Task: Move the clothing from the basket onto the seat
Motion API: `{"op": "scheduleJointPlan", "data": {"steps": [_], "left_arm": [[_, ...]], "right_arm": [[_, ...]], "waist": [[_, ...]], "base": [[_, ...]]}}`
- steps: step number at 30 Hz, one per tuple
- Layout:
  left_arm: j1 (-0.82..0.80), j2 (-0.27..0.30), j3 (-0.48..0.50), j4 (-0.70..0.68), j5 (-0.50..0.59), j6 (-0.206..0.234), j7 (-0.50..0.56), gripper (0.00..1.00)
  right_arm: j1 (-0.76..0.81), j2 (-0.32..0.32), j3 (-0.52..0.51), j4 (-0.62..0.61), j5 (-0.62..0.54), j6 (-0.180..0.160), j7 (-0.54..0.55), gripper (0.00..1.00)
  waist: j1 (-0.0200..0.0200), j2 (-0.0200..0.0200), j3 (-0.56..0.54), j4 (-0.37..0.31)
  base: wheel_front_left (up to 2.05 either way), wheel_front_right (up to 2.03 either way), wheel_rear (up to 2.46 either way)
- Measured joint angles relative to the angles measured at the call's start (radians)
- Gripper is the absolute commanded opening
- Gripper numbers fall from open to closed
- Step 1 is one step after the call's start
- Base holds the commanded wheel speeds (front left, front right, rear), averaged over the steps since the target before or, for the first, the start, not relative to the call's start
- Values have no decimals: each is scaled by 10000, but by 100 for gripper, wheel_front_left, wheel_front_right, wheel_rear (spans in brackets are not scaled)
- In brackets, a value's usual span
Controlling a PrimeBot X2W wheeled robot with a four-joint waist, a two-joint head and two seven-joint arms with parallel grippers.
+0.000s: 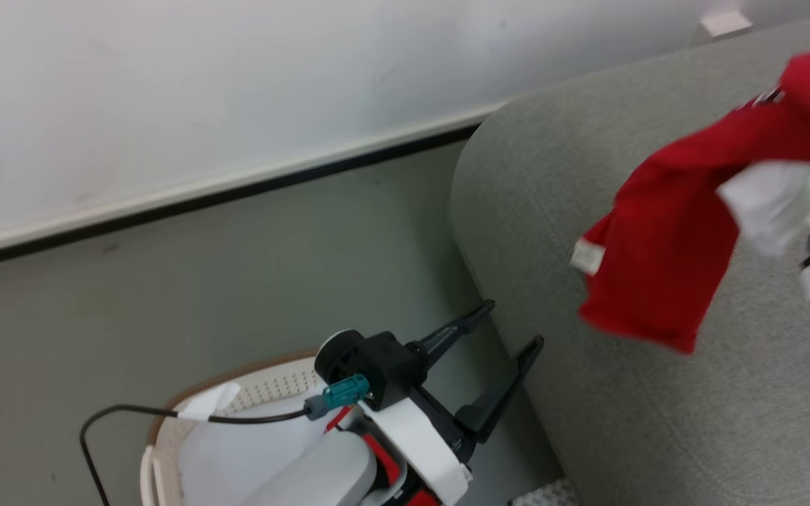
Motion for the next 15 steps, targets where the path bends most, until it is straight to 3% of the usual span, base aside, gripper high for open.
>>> {"op": "scheduleJointPlan", "data": {"steps": [10,15], "left_arm": [[-805,268,-144,-2,637,0,0,100],[-1088,341,-155,-21,694,0,0,100]], "right_arm": [[-3213,-2282,-451,1881,1124,0,591,0],[-4181,-2876,-522,2963,976,0,980,0]], "waist": [[1,0,1597,803],[1,0,2299,1252]], "base": [[0,0,0],[0,0,0]]}}
